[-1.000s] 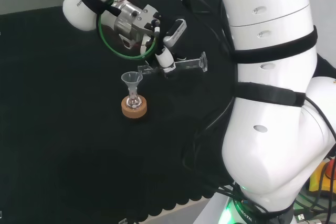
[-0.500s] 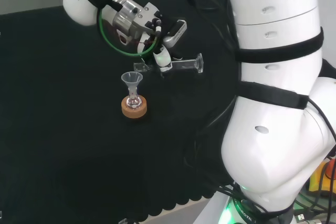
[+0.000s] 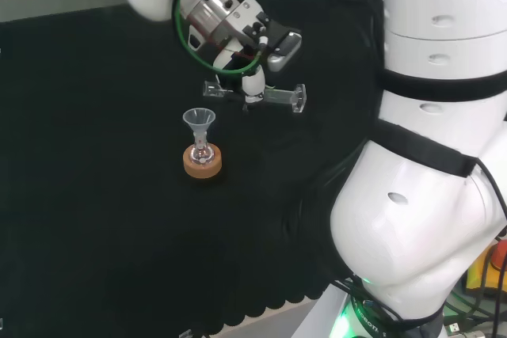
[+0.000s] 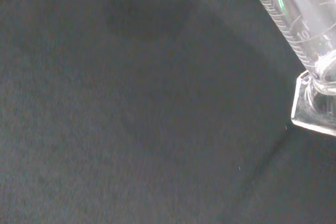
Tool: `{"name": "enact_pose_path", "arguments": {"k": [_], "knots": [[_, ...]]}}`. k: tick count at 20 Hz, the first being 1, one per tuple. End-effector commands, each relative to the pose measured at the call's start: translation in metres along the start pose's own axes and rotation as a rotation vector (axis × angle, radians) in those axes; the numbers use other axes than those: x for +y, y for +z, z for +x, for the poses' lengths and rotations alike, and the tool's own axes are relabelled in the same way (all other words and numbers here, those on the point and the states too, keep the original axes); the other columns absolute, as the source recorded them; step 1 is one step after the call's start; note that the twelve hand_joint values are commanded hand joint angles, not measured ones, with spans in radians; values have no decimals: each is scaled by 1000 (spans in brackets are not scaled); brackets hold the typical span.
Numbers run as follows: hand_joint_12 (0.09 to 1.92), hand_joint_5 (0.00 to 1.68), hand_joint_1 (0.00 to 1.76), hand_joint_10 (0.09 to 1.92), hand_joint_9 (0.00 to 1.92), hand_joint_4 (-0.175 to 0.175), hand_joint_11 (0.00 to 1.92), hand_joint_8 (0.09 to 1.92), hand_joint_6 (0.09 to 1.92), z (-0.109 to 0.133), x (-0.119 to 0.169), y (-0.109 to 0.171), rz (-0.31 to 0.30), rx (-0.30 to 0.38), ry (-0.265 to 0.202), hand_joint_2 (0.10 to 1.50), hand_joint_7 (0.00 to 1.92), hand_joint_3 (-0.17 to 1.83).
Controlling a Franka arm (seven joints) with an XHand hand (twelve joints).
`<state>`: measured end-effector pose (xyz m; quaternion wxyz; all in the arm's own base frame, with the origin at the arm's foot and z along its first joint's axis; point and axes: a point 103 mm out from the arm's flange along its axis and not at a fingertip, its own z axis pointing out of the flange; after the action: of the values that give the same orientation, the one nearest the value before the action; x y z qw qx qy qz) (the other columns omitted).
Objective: Pour the water from the graduated cylinder into the round-bottom flask.
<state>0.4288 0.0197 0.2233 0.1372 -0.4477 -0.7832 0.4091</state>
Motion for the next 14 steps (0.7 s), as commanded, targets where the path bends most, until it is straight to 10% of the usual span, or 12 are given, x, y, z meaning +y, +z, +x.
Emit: {"name": "enact_pose_path", "arguments": {"k": [1,14], "knots": [[732,1004,1225,87,1448,42,1294,897,984,-18,-7,10,-197,120,-62,1099,1057,-3],[729,1006,1224,87,1444,43,1294,904,985,-23,17,2,-346,268,-108,1099,1050,-2]]}}
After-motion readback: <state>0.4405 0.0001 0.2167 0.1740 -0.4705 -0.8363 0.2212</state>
